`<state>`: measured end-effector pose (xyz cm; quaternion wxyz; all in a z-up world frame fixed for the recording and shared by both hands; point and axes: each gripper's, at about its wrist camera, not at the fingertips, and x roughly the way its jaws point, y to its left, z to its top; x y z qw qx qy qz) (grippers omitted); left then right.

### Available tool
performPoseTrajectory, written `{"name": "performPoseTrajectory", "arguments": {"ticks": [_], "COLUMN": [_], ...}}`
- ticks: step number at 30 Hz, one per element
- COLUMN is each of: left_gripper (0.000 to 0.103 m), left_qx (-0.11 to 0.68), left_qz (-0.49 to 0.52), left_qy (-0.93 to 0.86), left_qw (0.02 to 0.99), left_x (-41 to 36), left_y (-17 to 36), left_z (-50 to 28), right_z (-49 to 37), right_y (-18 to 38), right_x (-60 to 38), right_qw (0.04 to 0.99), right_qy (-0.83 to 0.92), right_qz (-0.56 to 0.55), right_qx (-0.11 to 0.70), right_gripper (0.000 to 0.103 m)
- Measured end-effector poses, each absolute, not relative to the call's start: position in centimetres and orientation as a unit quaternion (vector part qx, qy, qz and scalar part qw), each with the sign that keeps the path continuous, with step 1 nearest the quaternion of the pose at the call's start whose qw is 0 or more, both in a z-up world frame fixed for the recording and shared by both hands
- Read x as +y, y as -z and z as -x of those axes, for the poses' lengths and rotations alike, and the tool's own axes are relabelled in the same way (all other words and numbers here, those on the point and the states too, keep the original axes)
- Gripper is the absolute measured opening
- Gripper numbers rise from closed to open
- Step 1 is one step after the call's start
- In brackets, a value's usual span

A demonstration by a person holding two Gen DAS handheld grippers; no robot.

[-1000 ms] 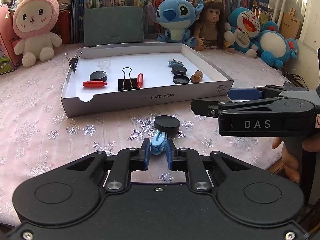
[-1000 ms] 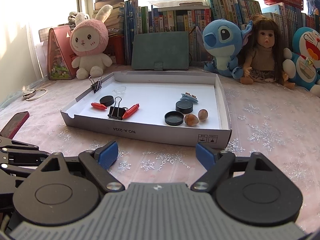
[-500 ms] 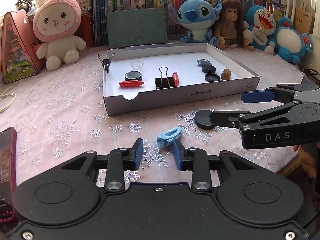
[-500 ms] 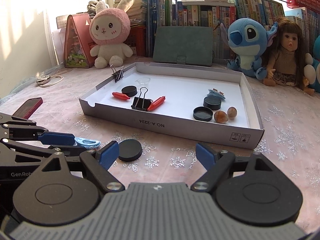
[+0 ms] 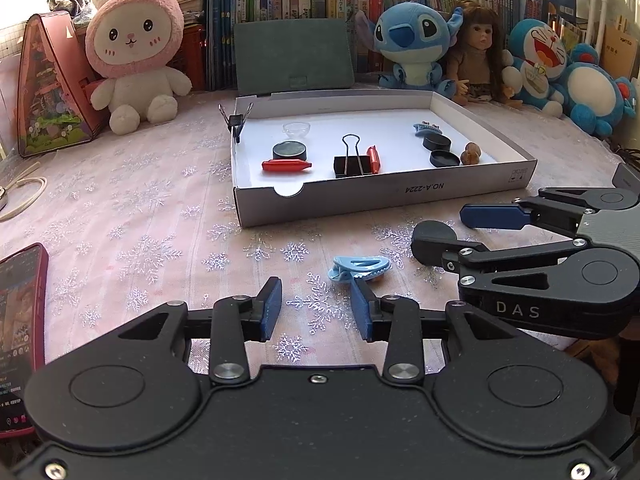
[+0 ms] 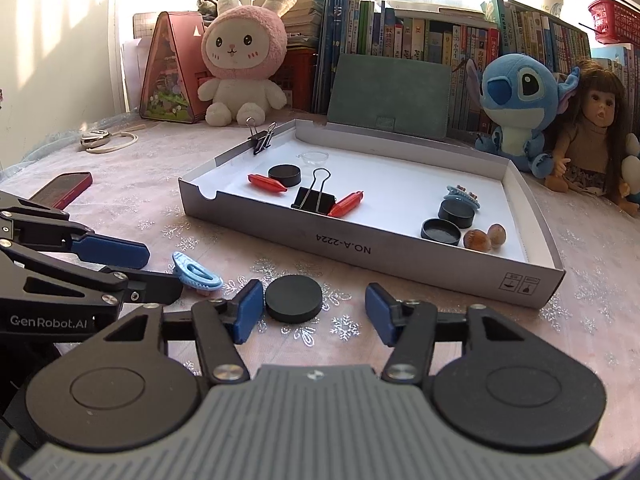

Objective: Organize rigid objects
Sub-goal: 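Grasp the blue hair clip with the left tool while the right tool grasps the black puck, then lift and carry the clip and puck toward the white tray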

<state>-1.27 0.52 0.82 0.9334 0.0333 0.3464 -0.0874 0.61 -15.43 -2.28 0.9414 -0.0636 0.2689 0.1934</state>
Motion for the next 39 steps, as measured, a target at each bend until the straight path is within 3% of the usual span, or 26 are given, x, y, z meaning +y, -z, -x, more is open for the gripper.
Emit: {"name": "performPoseTrajectory", "arguments": {"ticks": [2,4,15,39], "left_gripper": [0.037,0.040,0.053,0.053], "left_qx": [0.343,0.337,0.300,0.271], "left_qz": [-0.027,-0.019,0.003,-0.002], "left_qy": [0.083,0.078,0.055,0.016], "left_qw": [0.935,0.938,0.952,0.962], "left_x": [0.5,0.4,-1.6,-3.6], "left_y": [-0.8,-0.9,-0.4,1.5], "left_z": [1.4,1.6,2.3,1.9], "right_z": [-0.5,-0.2,2.1,3.8], "right_y": [2.4,2.5,2.7,4.4], "right_x": [-15.3,-15.3,-17.0,-18.0], "right_qw": [0.945,0.949,0.973,0.983], "right_qy": [-0.187,-0.179,-0.098,-0.049], "right_qz": [0.061,0.056,0.039,0.008], "right_qx": [0.263,0.254,0.207,0.178], "right_gripper": [0.042,0.038,0.038,0.041]}}
